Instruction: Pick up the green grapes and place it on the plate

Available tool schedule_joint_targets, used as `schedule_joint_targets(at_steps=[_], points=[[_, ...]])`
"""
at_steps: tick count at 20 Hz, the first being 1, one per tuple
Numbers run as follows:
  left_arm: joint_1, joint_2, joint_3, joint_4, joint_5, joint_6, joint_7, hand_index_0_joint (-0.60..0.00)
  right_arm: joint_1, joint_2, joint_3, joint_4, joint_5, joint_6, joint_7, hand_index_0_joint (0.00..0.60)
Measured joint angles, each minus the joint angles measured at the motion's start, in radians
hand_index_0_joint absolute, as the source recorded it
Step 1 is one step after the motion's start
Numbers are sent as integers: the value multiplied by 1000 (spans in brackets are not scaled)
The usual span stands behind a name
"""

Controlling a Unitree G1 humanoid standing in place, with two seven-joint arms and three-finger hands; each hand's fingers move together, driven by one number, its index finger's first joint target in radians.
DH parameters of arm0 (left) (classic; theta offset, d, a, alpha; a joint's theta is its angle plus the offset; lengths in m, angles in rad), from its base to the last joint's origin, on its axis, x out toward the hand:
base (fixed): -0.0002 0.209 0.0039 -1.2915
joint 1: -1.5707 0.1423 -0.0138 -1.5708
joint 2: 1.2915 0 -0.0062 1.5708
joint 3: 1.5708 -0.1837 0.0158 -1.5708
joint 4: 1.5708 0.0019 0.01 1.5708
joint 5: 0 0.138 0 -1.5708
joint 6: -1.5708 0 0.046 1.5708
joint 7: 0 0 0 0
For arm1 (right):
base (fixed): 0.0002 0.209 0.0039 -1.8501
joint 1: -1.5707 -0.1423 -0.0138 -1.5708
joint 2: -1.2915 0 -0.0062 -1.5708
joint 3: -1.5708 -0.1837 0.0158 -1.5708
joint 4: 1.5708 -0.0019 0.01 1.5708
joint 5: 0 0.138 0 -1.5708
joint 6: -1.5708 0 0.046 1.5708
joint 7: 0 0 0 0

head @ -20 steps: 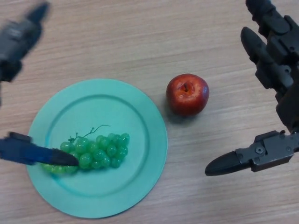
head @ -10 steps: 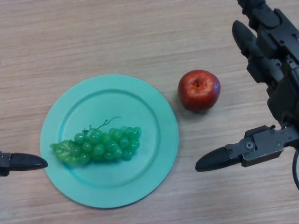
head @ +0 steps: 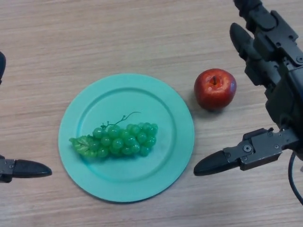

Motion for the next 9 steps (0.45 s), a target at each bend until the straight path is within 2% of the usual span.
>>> schedule_joint_targets(at_steps=[5, 9], points=[[-5, 0, -7, 1, 5, 0, 0, 0, -10, 31, -2, 0, -37, 13, 43, 0], [-11, 0, -10, 9, 22, 0, 0, 0, -32, 31, -2, 0, -37, 30, 47, 0]])
